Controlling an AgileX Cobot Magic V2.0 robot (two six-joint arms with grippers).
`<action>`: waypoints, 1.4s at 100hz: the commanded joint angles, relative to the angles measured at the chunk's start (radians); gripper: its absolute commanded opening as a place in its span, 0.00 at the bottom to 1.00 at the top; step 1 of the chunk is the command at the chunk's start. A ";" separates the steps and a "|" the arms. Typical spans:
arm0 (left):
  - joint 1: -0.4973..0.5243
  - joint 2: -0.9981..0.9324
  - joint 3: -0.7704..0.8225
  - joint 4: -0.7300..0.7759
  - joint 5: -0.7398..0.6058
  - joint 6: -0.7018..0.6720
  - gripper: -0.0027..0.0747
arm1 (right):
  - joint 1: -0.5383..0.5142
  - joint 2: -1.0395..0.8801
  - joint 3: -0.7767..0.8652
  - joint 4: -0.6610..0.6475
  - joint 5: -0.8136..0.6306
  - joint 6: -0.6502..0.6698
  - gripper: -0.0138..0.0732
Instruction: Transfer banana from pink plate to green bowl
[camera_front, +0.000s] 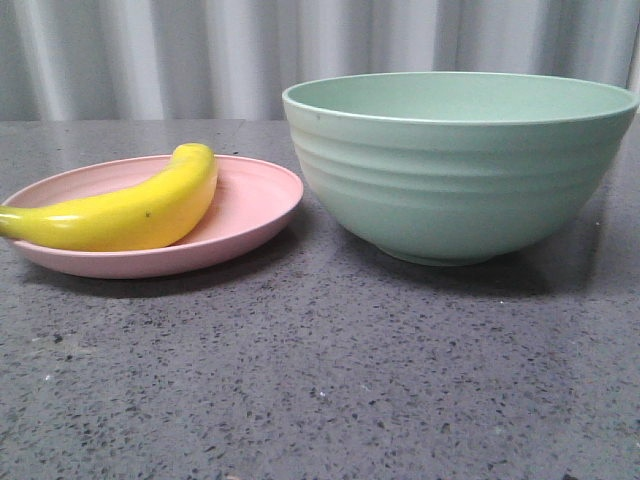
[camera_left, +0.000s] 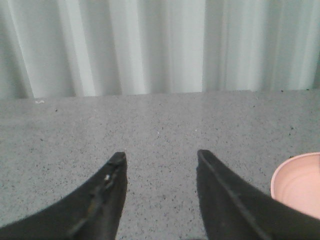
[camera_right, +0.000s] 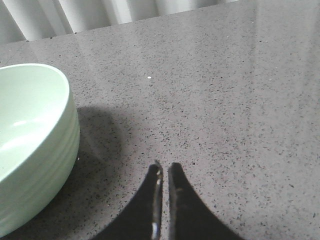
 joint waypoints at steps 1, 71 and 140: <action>-0.023 0.013 -0.038 -0.011 -0.139 -0.007 0.54 | 0.002 0.012 -0.035 0.008 -0.062 -0.005 0.09; -0.457 0.518 -0.460 -0.002 0.244 -0.007 0.65 | 0.010 0.012 -0.018 0.010 -0.054 -0.005 0.09; -0.604 0.992 -0.721 -0.011 0.552 -0.007 0.65 | 0.010 0.012 -0.018 0.010 -0.054 -0.005 0.09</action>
